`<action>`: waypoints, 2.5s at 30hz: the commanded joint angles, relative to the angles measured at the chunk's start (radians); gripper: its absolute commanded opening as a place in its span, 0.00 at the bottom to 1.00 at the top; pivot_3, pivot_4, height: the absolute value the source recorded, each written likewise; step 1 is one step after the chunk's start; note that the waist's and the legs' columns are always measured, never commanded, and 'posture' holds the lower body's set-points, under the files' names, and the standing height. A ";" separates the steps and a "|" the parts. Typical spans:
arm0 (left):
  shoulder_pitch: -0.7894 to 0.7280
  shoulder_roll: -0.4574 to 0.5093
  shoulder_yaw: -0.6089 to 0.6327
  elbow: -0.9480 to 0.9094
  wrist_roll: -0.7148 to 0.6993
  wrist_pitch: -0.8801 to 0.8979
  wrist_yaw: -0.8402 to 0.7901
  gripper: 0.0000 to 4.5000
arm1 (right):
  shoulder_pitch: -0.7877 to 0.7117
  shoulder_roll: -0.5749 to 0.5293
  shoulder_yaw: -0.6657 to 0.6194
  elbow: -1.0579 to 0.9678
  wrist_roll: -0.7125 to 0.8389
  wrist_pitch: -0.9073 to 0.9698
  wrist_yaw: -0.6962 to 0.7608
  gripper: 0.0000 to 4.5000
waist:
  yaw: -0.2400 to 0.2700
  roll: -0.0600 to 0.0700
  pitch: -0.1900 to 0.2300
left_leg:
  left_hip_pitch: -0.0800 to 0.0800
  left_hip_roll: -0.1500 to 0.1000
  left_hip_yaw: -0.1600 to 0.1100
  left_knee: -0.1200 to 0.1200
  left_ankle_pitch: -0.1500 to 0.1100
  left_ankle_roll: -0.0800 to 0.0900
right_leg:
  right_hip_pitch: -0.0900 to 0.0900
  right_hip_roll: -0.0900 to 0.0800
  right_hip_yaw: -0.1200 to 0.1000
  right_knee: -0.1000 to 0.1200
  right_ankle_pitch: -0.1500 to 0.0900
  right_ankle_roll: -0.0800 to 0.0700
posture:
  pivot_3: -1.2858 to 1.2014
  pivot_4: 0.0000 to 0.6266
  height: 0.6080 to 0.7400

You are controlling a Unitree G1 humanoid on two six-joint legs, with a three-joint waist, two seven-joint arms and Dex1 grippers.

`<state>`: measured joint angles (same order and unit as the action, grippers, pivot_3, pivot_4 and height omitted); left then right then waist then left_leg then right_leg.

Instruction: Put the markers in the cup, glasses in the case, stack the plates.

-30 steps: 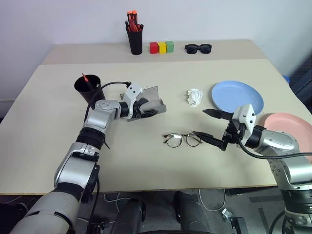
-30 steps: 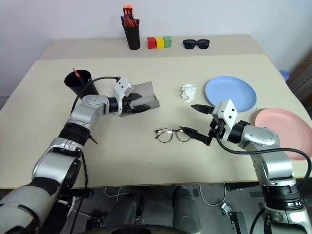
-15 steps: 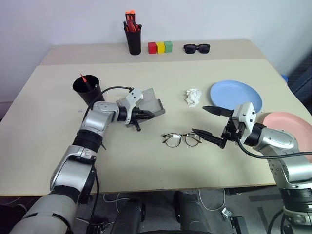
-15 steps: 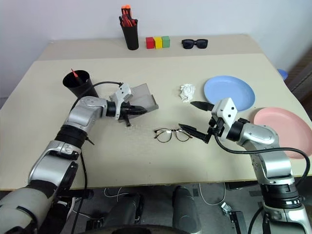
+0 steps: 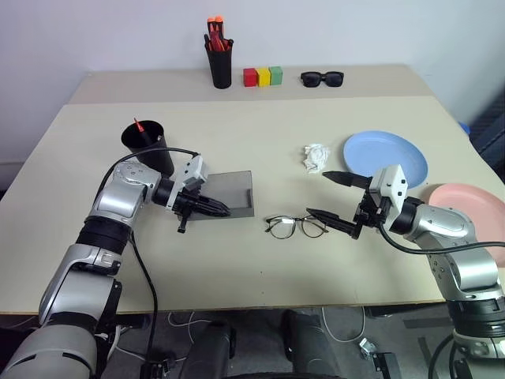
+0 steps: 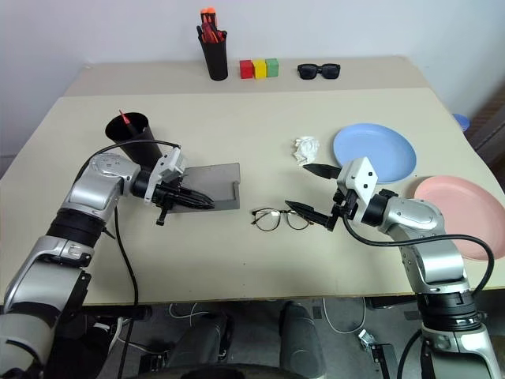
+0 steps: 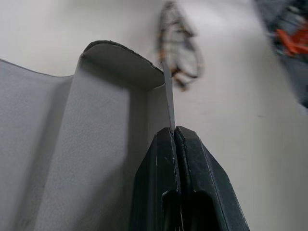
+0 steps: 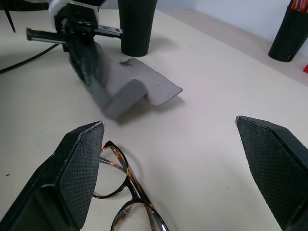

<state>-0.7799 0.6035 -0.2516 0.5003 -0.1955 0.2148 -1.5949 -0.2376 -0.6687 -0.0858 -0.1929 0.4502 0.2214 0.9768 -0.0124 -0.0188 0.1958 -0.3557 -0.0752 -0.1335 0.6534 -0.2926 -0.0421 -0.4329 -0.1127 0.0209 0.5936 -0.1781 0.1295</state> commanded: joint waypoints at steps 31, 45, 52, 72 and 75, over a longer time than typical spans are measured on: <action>0.304 0.021 0.402 -0.442 -0.345 0.266 0.253 0.98 | -0.188 -0.141 0.264 -0.167 -0.339 0.222 -0.013 1.00 | -0.007 0.000 0.000 | -0.001 0.001 0.000 0.000 0.000 0.000 | -0.002 0.000 0.000 0.001 0.000 0.000 | 0.52 0.24 1.00; 0.632 0.102 0.498 -0.693 -0.325 -0.020 0.319 0.98 | -0.307 -0.158 0.411 -0.143 -0.390 0.460 0.025 1.00 | 0.002 0.000 0.000 | -0.002 0.001 0.000 -0.001 0.000 0.000 | -0.002 -0.001 0.000 -0.001 0.000 -0.001 | 0.52 0.24 1.00; 0.649 0.093 0.460 -0.715 -0.305 -0.063 0.361 1.00 | -0.303 -0.174 0.440 -0.090 -0.449 0.374 0.035 0.59 | 0.001 0.000 0.000 | -0.001 0.001 0.001 -0.001 0.000 0.000 | -0.002 -0.001 0.000 -0.001 0.000 -0.001 | 0.52 0.24 1.00; 0.605 0.099 0.421 -0.672 -0.306 -0.078 0.387 1.00 | -0.318 -0.145 0.450 -0.021 -0.515 0.264 0.050 0.01 | 0.000 0.000 0.000 | -0.001 0.001 0.001 -0.001 0.000 0.000 | -0.002 -0.001 0.000 -0.001 0.000 0.000 | 0.52 0.24 1.00; 0.607 0.103 0.419 -0.669 -0.304 -0.082 0.384 1.00 | -0.319 -0.138 0.449 -0.014 -0.518 0.257 0.056 0.01 | 0.000 0.000 0.000 | -0.001 0.001 0.001 -0.002 0.000 0.000 | -0.002 -0.001 0.000 -0.001 0.000 -0.001 | 0.52 0.24 1.00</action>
<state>-0.1691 0.6954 0.1699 -0.1594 -0.4977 0.1474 -1.2083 -0.5447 -0.8112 0.3706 -0.2032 -0.0640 0.4907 1.0270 -0.0125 -0.0185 0.1957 -0.3567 -0.0738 -0.1326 0.6517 -0.2928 -0.0420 -0.4350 -0.1134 0.0206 0.5930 -0.1783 0.1289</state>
